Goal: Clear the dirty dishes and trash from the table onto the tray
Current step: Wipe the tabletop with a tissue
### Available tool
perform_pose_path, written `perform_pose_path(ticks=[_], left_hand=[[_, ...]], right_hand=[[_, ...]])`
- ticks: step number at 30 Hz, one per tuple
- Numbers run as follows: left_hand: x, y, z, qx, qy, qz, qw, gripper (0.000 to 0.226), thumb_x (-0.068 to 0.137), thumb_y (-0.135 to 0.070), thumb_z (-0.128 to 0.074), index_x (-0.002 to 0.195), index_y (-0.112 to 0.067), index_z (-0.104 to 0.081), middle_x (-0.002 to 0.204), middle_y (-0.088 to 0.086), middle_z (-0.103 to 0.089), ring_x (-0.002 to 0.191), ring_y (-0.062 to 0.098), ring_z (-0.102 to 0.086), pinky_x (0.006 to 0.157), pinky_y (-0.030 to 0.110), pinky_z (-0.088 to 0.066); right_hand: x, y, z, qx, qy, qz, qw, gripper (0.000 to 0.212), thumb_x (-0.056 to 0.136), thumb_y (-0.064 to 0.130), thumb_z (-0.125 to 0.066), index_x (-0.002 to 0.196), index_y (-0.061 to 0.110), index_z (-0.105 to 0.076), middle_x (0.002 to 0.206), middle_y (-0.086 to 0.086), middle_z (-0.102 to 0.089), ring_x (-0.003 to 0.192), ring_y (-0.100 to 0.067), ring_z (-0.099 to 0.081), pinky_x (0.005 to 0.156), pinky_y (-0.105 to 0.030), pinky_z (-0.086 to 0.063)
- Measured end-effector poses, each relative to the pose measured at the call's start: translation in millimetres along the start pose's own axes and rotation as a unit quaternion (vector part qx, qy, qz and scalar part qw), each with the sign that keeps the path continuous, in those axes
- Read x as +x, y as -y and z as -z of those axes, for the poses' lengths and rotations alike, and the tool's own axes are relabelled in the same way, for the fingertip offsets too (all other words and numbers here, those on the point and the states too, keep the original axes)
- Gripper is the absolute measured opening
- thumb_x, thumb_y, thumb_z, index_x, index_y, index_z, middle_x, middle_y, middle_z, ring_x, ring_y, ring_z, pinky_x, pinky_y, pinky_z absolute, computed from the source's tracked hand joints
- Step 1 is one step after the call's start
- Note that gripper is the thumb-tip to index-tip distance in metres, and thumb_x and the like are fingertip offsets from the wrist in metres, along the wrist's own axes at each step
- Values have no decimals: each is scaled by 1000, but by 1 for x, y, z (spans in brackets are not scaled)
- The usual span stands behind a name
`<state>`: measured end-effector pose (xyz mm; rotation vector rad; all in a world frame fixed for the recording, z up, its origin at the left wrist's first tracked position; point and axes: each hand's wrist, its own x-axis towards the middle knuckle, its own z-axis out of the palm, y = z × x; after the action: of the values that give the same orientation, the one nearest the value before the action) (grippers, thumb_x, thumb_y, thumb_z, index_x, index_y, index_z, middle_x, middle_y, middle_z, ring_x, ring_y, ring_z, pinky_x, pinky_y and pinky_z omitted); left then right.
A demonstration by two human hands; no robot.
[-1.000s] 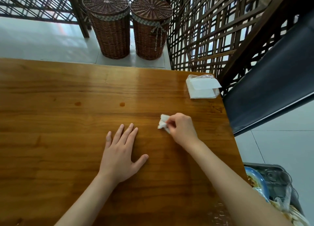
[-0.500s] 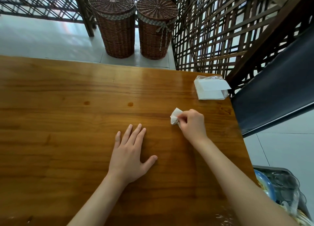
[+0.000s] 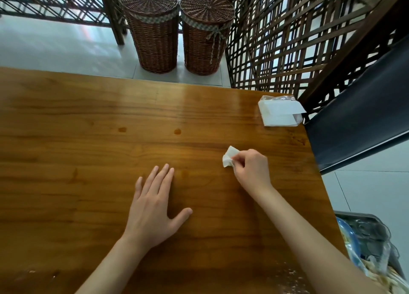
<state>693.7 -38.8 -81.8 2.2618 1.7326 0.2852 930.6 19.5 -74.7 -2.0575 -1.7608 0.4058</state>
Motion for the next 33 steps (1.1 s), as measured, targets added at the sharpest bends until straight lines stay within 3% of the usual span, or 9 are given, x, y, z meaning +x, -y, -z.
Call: perform_pose_path(ticks=[7,13,16,19,24,29,33], left_hand=[[-11,40,13,36,13,11,999,93,74,-77,-27,146,-18,-28,152,0,-28,142,18,-14,115,44,-6],[-10,45,11,39,13,8,999,89,77,-76,-24,147,-21,-26,153,-2,-26,143,18,-12,115,42,-5],[-10,44,10,32,10,8,999,90,77,-76,-26,147,-20,-28,153,-1,-27,143,18,-14,115,42,-6],[-11,45,10,32,12,8,999,90,77,-75,-31,147,-19,-27,153,-1,-26,143,17,-12,114,41,-5],[-10,45,11,27,6,1,1000,89,77,-74,-36,146,-18,-30,152,0,-29,142,17,-14,113,41,-5],[-11,47,11,22,11,-1,1000,90,76,-74,-38,145,-16,-33,151,1,-31,140,16,-14,113,42,-8],[-11,47,10,32,18,1,999,90,76,-75,-37,144,-16,-34,150,1,-33,140,17,-15,112,42,-10]], right_hand=[[-2,19,-8,45,-19,2,999,16,85,10,-65,99,7,-73,96,-7,-70,84,-10,-61,65,-3,-33],[1,49,-28,51,-19,5,999,16,87,12,-62,98,9,-73,95,-6,-69,86,-14,-62,75,-19,-48],[-16,78,-42,61,25,72,995,13,85,13,-62,90,11,-74,86,-5,-66,78,-15,-59,73,-28,-50],[-36,95,-50,59,78,141,985,12,85,13,-62,86,10,-74,77,-3,-60,69,-13,-54,63,-26,-49],[-7,83,-39,32,34,63,997,14,87,10,-59,90,8,-73,83,-7,-62,76,-16,-55,67,-24,-45],[-33,91,-42,6,103,139,985,9,86,11,-62,87,9,-71,82,-4,-58,74,-15,-55,64,-24,-49],[-21,84,-35,-33,78,134,987,11,87,10,-60,89,11,-71,92,-1,-60,88,-13,-53,67,-19,-41]])
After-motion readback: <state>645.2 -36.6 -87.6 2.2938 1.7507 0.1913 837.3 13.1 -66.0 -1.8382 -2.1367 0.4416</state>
